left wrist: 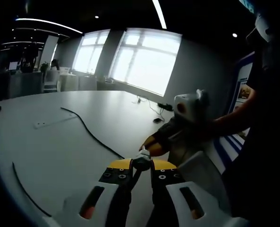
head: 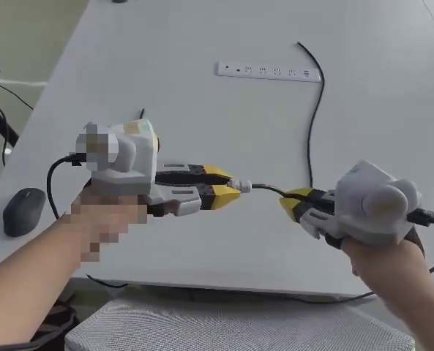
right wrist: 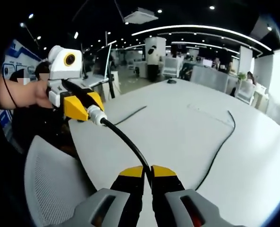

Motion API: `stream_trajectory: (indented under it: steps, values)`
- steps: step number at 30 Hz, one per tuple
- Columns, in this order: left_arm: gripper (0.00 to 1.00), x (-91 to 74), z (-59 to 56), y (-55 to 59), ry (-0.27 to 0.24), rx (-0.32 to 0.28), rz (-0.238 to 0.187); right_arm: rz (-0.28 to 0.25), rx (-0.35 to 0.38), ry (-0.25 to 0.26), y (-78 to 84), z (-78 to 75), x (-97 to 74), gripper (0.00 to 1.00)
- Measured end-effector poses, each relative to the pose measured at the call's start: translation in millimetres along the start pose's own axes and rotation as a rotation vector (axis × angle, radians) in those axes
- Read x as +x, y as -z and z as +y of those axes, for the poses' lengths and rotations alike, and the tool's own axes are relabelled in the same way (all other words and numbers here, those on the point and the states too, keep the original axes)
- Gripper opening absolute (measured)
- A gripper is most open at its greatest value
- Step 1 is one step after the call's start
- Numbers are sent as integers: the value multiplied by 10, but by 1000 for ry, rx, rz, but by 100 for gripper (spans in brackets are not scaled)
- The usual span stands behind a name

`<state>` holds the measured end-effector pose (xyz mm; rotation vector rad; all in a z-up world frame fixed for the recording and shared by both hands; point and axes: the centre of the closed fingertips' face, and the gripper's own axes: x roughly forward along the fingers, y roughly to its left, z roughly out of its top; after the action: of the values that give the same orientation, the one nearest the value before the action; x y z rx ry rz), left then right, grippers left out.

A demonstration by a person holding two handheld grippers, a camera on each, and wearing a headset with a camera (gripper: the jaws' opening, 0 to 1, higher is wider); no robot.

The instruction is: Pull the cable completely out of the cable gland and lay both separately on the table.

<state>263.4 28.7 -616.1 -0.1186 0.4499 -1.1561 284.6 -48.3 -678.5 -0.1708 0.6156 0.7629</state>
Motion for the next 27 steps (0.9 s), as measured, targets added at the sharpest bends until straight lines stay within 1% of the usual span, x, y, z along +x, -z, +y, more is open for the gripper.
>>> stream_trajectory:
  steps: [1, 2, 4, 5, 8, 11, 16, 18, 20, 22, 24, 25, 27]
  values:
    - [15, 1, 1, -5, -1, -1, -2, 0, 25, 4, 16, -8, 2, 0]
    - [15, 3, 3, -14, -5, 4, -4, 1, 50, 19, 41, -36, 2, 0]
    - [15, 6, -2, -21, -4, 5, -4, 0, 71, 30, 58, -58, 2, 0]
    - [15, 10, -10, -27, -3, 9, -5, -2, 98, 41, 72, -70, 0, 0]
    - [15, 20, -32, -9, -5, 17, 3, 11, 122, 46, 123, -60, 14, 0]
    - [15, 11, -36, 14, -6, 17, 7, 18, 98, 49, 149, -18, 15, 0]
    - [15, -19, -40, 39, -8, 14, 14, 19, 119, 39, 160, 17, 3, 1]
    - [15, -30, -28, 37, -12, 14, 12, 8, 105, 43, 147, 21, -3, 1]
    - [15, -41, -16, 26, -18, 13, 7, 7, 83, 32, 144, 47, 0, 1]
    - [15, -53, -10, 16, -19, 9, 4, 0, 51, 39, 125, 51, -16, 2]
    - [15, -61, -3, 10, -22, 8, 2, 5, 45, 35, 108, 66, -32, 2]
    - [15, -69, 4, 4, -24, 5, -2, 8, 40, 32, 93, 81, -48, 3]
    - [15, -73, 10, 2, -25, 1, -4, 8, 4, 33, 53, 103, -74, 10]
